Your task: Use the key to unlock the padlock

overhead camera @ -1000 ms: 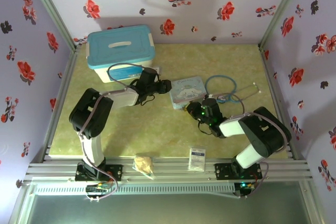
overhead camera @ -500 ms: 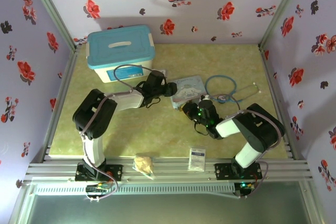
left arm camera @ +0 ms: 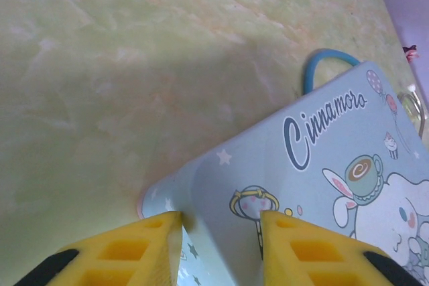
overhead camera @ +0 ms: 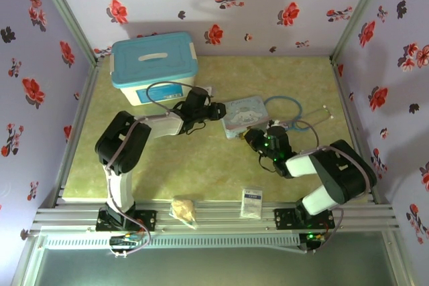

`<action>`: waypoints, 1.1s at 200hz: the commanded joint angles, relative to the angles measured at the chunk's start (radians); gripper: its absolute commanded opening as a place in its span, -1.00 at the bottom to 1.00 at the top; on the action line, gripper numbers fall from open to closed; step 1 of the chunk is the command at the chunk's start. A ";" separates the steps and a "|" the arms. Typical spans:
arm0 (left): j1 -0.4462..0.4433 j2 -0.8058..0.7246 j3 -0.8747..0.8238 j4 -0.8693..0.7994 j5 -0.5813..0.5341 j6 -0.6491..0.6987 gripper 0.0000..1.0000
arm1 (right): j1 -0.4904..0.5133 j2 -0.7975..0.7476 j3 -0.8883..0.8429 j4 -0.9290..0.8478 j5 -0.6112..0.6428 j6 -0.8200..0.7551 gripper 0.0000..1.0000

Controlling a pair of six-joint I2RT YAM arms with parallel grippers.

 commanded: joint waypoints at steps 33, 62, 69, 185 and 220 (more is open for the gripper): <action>0.063 0.099 -0.036 -0.310 -0.150 0.073 -0.35 | 0.000 -0.017 0.026 0.009 0.005 0.004 -1.00; 0.052 0.048 -0.012 -0.332 -0.159 0.098 -0.28 | 0.021 0.041 0.003 0.119 0.012 0.053 -1.00; 0.036 0.015 -0.012 -0.335 -0.190 0.107 -0.25 | 0.036 0.040 0.008 0.108 0.026 0.052 -1.00; -0.195 0.062 0.256 -0.393 -0.179 0.343 -0.13 | 0.108 0.240 -0.031 0.340 0.065 0.107 -1.00; -0.203 0.110 0.256 -0.524 -0.313 0.341 -0.16 | 0.072 0.232 -0.056 0.356 0.052 0.102 -1.00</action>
